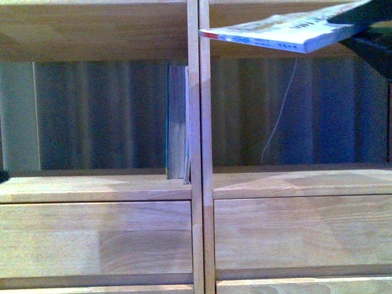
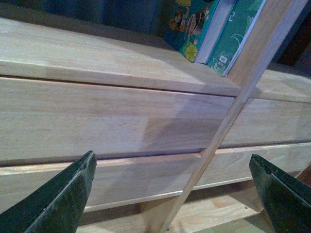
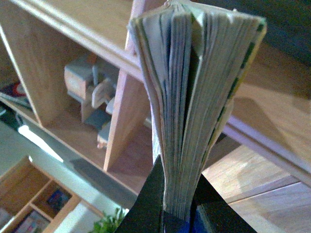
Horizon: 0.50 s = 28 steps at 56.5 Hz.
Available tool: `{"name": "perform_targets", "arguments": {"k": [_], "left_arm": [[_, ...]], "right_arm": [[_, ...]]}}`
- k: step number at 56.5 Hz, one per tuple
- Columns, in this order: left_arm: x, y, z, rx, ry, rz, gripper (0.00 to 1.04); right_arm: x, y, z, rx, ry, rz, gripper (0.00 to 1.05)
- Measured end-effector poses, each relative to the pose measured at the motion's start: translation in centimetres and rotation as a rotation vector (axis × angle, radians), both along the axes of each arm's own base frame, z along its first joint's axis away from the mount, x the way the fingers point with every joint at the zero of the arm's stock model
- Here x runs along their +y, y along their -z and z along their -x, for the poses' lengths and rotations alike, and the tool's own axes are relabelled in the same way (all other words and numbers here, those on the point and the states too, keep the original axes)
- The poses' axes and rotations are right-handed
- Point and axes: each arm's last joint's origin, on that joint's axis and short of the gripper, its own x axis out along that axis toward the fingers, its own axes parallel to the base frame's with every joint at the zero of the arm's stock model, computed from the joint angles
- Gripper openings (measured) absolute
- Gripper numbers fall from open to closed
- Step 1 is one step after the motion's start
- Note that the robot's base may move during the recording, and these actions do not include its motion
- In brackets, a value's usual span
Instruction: Organize books on shelf
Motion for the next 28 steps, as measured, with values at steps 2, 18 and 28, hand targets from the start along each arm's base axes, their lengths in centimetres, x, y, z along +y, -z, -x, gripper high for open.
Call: {"name": "perform_targets", "arguments": {"k": [2, 18, 28], "left_arm": [[-0.5, -0.8, -1.0, -0.002, 0.014, 0.015, 0.97], [-5.4, -7.3, -4.8, -0.007, 0.274, 0.235, 0.97], [-8.7, -9.1, -4.5, -0.012, 0.372, 0.362, 0.97]], "right_arm": [[0.7, 0.0, 0.1, -0.019, -0.015, 0.027, 0.07], [5.7, 0.9, -1.0, -0.147, -0.069, 0.223, 0.07], [8.1, 2.0, -2.1, -0.179, -0.085, 0.252, 0.07]]}}
